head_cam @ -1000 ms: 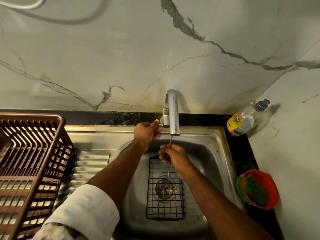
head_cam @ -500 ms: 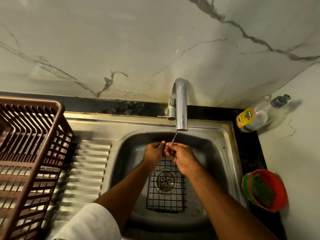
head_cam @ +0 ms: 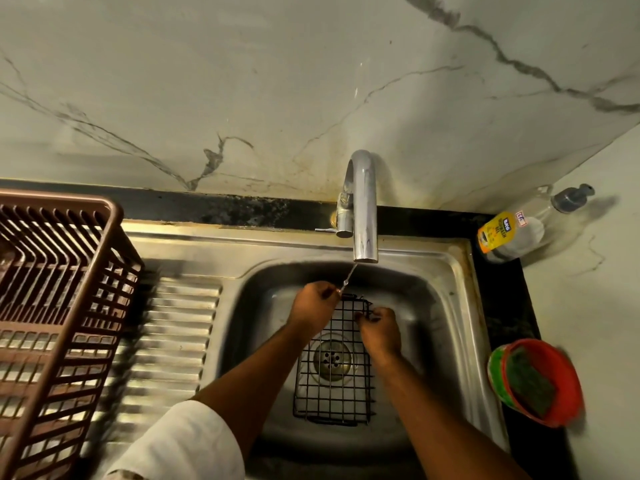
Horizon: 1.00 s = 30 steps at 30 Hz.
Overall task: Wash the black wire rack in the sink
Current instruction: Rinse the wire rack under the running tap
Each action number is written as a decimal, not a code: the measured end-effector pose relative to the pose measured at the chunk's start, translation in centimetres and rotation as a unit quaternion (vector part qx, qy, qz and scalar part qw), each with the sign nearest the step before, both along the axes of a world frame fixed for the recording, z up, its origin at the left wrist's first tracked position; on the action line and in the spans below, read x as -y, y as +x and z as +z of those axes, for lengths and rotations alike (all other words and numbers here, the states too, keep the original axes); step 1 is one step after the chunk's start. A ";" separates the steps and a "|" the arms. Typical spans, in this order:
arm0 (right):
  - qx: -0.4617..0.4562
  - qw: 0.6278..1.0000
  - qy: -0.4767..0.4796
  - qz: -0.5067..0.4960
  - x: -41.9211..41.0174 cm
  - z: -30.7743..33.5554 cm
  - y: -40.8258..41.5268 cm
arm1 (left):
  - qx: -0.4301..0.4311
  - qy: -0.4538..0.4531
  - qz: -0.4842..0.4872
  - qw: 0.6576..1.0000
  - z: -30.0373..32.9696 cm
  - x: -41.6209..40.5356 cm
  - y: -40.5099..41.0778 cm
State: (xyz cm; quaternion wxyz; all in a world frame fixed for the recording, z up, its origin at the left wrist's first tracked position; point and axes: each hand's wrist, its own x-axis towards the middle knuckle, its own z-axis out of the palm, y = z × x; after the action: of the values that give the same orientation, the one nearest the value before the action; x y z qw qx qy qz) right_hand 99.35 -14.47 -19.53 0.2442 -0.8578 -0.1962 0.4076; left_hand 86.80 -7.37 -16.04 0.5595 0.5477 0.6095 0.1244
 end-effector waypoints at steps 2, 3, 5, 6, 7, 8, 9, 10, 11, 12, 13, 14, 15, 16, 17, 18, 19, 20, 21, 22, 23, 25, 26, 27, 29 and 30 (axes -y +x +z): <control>-0.032 0.999 -0.001 0.027 0.2 -0.5 0.2 | -0.045 0.029 -0.038 0.998 -0.2 -0.1 -0.2; -0.039 0.999 0.000 0.037 0.2 -0.6 0.4 | -0.061 0.039 -0.058 0.996 -0.4 -0.1 -0.3; -0.057 0.997 0.002 0.048 -0.1 -0.6 0.6 | -0.095 0.069 -0.104 0.988 -0.3 -0.1 -0.5; -0.064 0.996 0.000 0.058 -0.2 -0.5 0.7 | -0.116 0.091 -0.130 0.980 -0.4 -0.2 -0.5; -0.066 0.995 -0.004 0.069 -0.4 -0.6 0.8 | -0.137 0.113 -0.156 0.972 -0.5 -0.2 -0.5; -0.063 0.995 -0.009 0.078 -0.6 -0.4 0.8 | -0.155 0.128 -0.179 0.963 -0.4 -0.1 -0.5; -0.058 0.995 -0.012 0.080 -0.8 -0.2 0.8 | -0.168 0.135 -0.197 0.956 -0.3 -0.1 -0.4; -0.054 0.995 -0.016 0.079 -1.0 -0.1 0.9 | -0.179 0.138 -0.211 0.951 -0.2 0.0 -0.4; -0.046 0.995 -0.015 0.083 -1.0 0.0 0.9 | -0.185 0.142 -0.221 0.947 -0.2 0.0 -0.4; -0.032 0.995 -0.014 0.092 -1.1 0.1 0.9 | -0.189 0.151 -0.226 0.944 -0.2 -0.1 -0.4; -0.019 0.994 -0.012 0.106 -1.0 0.2 0.9 | -0.190 0.160 -0.226 0.942 -0.2 -0.1 -0.5; -0.008 0.993 -0.007 0.117 -0.9 0.4 0.8 | -0.192 0.171 -0.224 0.940 -0.1 -0.2 -0.7; -0.001 0.992 -0.001 0.125 -0.8 0.7 0.5 | -0.195 0.179 -0.221 0.939 0.2 -0.3 -0.9; 0.004 0.991 0.010 0.131 -0.6 1.1 0.3 | -0.199 0.182 -0.224 0.937 0.4 -0.4 -1.2; 0.009 0.990 0.021 0.136 -0.4 1.5 0.1 | -0.203 0.182 -0.233 0.934 0.7 -0.5 -1.5; 0.014 0.990 0.032 0.140 -0.2 2.0 -0.1 | -0.204 0.176 -0.247 0.931 1.1 -0.5 -1.8; 0.021 0.989 0.043 0.143 0.0 2.5 -0.2 | -0.200 0.166 -0.258 0.930 1.7 -0.5 -2.0; 0.033 0.987 0.052 0.147 0.2 2.9 -0.3 | -0.193 0.154 -0.267 0.931 2.3 -0.6 -2.2; 0.046 0.985 0.059 0.153 0.3 3.3 -0.4 | -0.182 0.144 -0.279 0.932 2.9 -0.7 -2.3; 0.059 0.983 0.064 0.161 0.4 3.8 -0.4 | -0.171 0.138 -0.290 0.931 3.4 -0.8 -2.4; 0.072 0.980 0.069 0.170 0.5 4.4 -0.5 | -0.159 0.134 -0.303 0.930 4.0 -0.9 -2.4; 0.098 0.973 0.083 0.190 0.6 5.5 -0.7 | -0.131 0.123 -0.310 0.933 5.0 -1.1 -2.2; 0.112 0.970 0.090 0.195 0.7 6.1 -0.7 | -0.115 0.118 -0.309 0.937 5.5 -1.2 -2.1; 0.124 0.968 0.094 0.198 0.7 6.7 -0.6 | -0.099 0.115 -0.306 0.940 6.1 -1.3 -2.0; 0.140 0.964 0.102 0.203 0.9 8.0 -0.7 | -0.064 0.104 -0.303 0.945 7.2 -1.4 -1.7; 0.148 0.961 0.106 0.207 1.0 8.7 -0.8 | -0.043 0.092 -0.301 0.948 7.6 -1.5 -1.5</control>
State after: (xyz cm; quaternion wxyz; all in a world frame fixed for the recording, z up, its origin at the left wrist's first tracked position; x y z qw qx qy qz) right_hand 98.56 -15.46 -10.86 0.2122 -0.8183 -0.4458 0.2944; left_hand 85.25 -5.88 -8.43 0.4916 0.7597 0.4253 -0.0180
